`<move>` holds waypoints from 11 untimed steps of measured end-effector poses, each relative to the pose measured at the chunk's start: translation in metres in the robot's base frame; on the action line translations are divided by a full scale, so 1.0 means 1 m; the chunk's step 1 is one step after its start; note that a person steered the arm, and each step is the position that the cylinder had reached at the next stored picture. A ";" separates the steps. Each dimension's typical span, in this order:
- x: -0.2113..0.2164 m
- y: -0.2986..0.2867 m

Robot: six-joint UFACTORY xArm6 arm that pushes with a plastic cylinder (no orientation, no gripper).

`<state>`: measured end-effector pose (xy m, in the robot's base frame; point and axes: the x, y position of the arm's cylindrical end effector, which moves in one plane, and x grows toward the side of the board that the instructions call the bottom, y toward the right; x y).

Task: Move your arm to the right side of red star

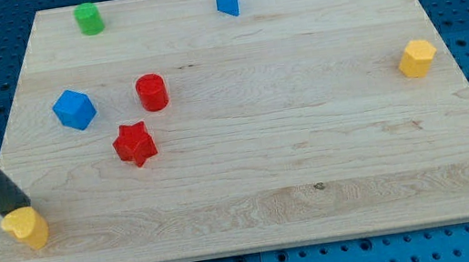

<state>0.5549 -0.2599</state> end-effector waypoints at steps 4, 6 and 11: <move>-0.052 0.029; -0.088 0.052; -0.040 0.170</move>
